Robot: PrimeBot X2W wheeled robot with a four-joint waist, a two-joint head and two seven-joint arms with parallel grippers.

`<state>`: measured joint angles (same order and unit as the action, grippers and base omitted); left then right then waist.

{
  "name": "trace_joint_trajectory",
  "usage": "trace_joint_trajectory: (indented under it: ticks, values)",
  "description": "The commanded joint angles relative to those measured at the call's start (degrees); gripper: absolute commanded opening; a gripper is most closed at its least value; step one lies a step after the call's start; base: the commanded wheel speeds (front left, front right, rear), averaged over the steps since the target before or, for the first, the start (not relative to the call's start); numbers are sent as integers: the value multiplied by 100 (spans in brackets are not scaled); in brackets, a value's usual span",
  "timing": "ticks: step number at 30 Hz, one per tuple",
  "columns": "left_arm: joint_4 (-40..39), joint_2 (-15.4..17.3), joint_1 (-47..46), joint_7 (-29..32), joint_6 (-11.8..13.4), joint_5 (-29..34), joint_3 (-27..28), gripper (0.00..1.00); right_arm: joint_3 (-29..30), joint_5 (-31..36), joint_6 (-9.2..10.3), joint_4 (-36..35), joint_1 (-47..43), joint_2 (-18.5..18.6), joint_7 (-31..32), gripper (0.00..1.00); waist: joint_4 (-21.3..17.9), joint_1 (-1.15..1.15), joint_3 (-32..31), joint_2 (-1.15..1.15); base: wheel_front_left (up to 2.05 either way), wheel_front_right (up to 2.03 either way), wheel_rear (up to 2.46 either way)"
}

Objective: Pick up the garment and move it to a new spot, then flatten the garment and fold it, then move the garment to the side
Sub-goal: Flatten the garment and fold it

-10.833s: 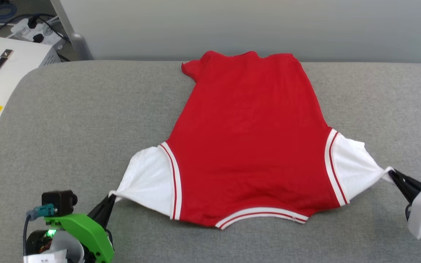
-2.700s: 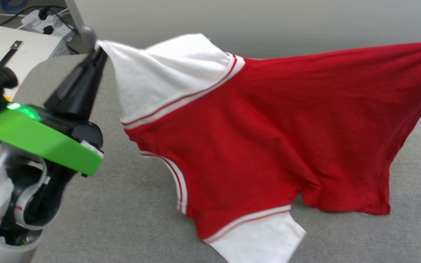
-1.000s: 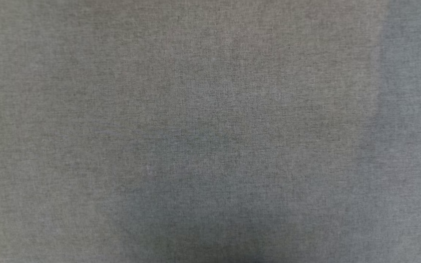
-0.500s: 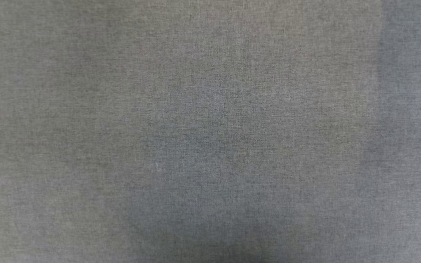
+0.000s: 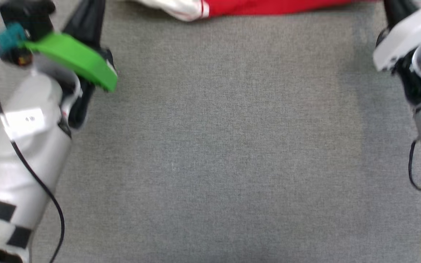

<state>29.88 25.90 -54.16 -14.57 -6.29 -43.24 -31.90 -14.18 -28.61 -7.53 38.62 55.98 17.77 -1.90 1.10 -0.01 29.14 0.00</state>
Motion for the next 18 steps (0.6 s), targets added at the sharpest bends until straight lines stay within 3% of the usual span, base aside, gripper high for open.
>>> trace_joint_trajectory:
  ticks: [1, 9, 18]
  values:
    - [-79, 34, 287, 13, 49, -92, -27, 0, -74, -171, 4, -72, -240, 59, 54, 0, 122, 1, -481, 0, 0, 0, 0]
    - [-418, 276, 1834, 285, 143, -469, -193, 0, -350, -927, 4, -196, -1394, 291, 340, 0, 196, 1, -1135, 0, 0, 0, 0]
    - [-1029, 763, 3205, 547, 482, -773, -215, 0, -390, -1556, 4, -346, -2424, 517, 663, 0, 211, 1, -1841, 0, 0, 0, 0]
